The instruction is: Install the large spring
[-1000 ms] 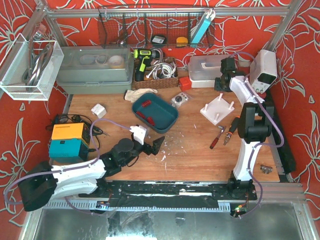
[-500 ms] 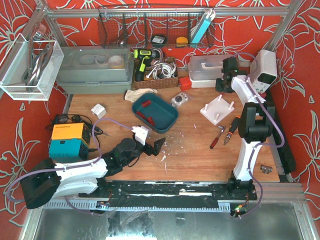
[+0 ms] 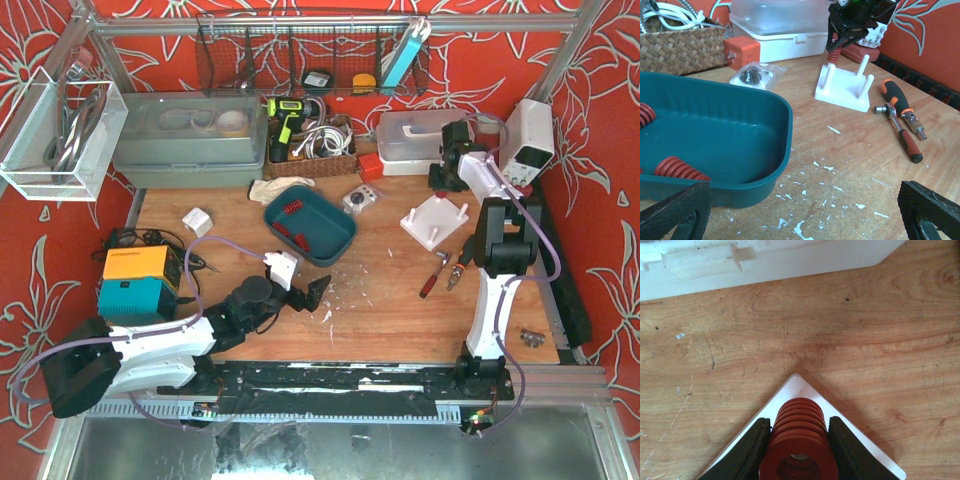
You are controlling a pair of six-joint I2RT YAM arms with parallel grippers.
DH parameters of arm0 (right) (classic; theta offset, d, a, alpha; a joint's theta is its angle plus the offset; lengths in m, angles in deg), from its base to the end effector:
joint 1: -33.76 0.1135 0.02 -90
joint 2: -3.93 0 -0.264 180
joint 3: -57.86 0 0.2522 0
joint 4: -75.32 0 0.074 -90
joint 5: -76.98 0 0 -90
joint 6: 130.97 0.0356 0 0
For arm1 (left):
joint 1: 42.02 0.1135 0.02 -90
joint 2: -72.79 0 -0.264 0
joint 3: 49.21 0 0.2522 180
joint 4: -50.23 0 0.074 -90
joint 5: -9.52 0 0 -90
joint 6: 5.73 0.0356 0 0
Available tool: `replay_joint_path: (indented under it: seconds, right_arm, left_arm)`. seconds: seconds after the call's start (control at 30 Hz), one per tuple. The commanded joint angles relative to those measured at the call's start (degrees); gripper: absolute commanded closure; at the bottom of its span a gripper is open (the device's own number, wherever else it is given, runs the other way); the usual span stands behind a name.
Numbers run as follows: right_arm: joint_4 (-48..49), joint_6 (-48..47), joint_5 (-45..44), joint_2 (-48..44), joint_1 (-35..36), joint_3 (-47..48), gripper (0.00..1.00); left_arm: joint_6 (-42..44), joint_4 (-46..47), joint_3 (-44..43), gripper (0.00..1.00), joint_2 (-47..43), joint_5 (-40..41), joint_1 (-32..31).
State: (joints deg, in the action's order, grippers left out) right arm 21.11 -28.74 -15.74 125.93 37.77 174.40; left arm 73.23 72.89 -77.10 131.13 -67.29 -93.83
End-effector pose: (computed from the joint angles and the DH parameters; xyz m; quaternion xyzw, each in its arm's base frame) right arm 0.4653 0.0309 0.2188 0.0753 0.9620 0.0143 0.2621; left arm 0.1341 -0.1573 0.1957 0.1900 0.7279 -0.2667 0.6024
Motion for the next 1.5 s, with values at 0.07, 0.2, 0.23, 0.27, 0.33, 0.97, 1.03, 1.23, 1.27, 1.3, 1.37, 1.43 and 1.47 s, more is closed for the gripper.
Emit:
replay_joint_path:
  seconds: [0.07,0.2,0.23,0.27,0.33,0.97,1.03,1.23,1.27,1.3,1.37,1.43,1.47]
  right_arm:
    - [-1.0,-1.52,-1.18,1.64,-0.36,3.57,0.61]
    - [-2.39,-1.46,-2.21,-1.8,-0.39,2.59,0.49]
    - [-2.34,-1.19,-2.42,-3.26,-0.36,1.38,0.46]
    - [-2.09,-0.94,-2.51,-4.84,-0.32,-0.08,0.44]
    - [-1.18,-0.33,-1.6,-9.14,-0.32,-3.9,0.41]
    - [12.75,7.91,9.17,-46.41,10.25,-41.48,0.26]
    - [12.96,8.28,8.56,-48.67,13.1,-42.32,0.23]
    - [16.22,9.56,12.21,-54.52,17.69,-46.22,0.11]
    - [17.42,10.13,13.77,-55.63,18.31,-47.53,0.06]
    - [18.83,10.59,14.67,-56.76,18.97,-48.57,0.02]
    - [20.62,11.34,14.72,-58.91,20.23,-50.42,0.01]
    - [22.78,11.88,13.79,-61.22,20.9,-52.39,0.01]
    - [23.7,12.2,13.26,-61.93,21.02,-53.27,0.01]
  left_arm:
    - [1.38,0.89,-1.66,0.0,-0.44,0.84,-0.31]
    - [1.86,0.37,-1.7,0.0,-0.6,2.19,-0.31]
    - [1.89,0.25,-1.75,0.0,-0.72,2.38,-0.31]
    - [1.95,0.04,-1.81,0.0,-0.91,2.53,-0.3]
    - [2.25,-0.61,-1.9,0.0,-1.13,2.98,-0.31]
    - [4.2,-10.25,-12.4,0.21,2.77,9.89,6.46]
    - [5.23,-11.73,-14.97,0.3,5.26,6.5,9.78]
    - [10.21,-9.82,-18.54,0.53,12.1,2.59,18.14]
    - [11.24,-9.25,-19.02,0.55,13.18,-0.15,19.38]
    - [12.96,-9.57,-20.11,0.56,14.82,-1.54,20.4]
    - [16.94,-12.53,-23.73,0.58,18.75,-1.86,21.35]
    - [19.55,-16.62,-27.78,0.62,22.96,-2.08,22.25]
    - [20.37,-18.26,-29.73,0.63,25.04,-2.87,22.85]
